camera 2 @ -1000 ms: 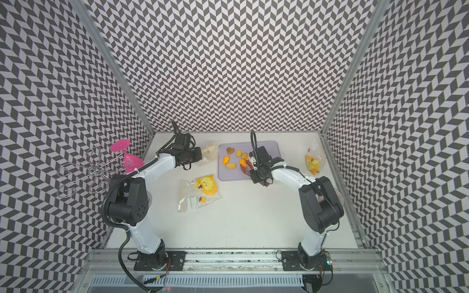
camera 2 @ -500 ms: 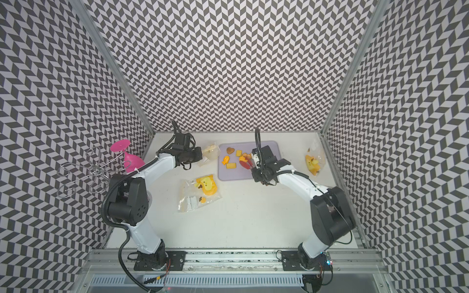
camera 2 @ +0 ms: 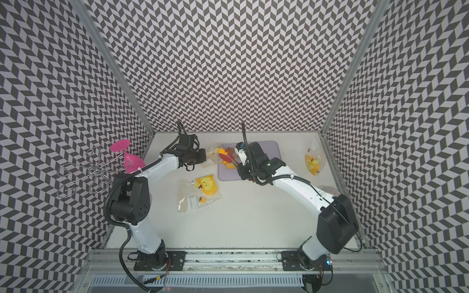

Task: Put the cookies into a resealable bag to prevent moisture
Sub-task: Place the cookie in the ziploc bag.

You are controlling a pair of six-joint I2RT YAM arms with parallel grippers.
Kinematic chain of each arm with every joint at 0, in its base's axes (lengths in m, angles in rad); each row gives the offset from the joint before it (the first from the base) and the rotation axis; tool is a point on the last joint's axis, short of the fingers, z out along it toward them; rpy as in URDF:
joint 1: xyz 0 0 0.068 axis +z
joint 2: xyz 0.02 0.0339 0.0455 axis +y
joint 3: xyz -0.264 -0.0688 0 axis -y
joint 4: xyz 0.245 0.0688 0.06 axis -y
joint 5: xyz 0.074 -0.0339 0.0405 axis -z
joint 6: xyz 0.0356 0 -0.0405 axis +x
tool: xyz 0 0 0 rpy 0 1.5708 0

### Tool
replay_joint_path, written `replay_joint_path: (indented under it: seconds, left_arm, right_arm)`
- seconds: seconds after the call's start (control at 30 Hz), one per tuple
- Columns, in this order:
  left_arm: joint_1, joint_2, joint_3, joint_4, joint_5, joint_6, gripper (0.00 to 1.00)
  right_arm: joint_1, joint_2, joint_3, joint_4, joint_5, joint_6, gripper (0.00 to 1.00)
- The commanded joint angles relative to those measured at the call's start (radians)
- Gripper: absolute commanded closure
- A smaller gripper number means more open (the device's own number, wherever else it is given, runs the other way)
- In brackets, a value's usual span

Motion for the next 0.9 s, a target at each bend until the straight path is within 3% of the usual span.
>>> replay_joint_path:
  seconds: [0.0, 0.23, 0.5, 0.87]
  left_arm:
    - [-0.009, 0.022, 0.031, 0.019, 0.01, 0.017, 1.0]
    - [-0.015, 0.043, 0.064, 0.009, 0.002, 0.005, 1.0]
    - [-0.026, 0.05, 0.075, 0.012, 0.012, 0.005, 1.0]
    - [-0.063, 0.15, 0.228, -0.041, -0.021, -0.051, 1.0]
  right_arm:
    - [0.008, 0.009, 0.03, 0.049, 0.023, 0.015, 0.74]
    - [0.009, 0.012, 0.007, 0.108, -0.001, 0.016, 0.74]
    - [0.011, 0.177, 0.125, 0.037, -0.035, -0.007, 0.74]
    - [0.006, 0.283, 0.165, 0.025, 0.108, -0.01, 0.74]
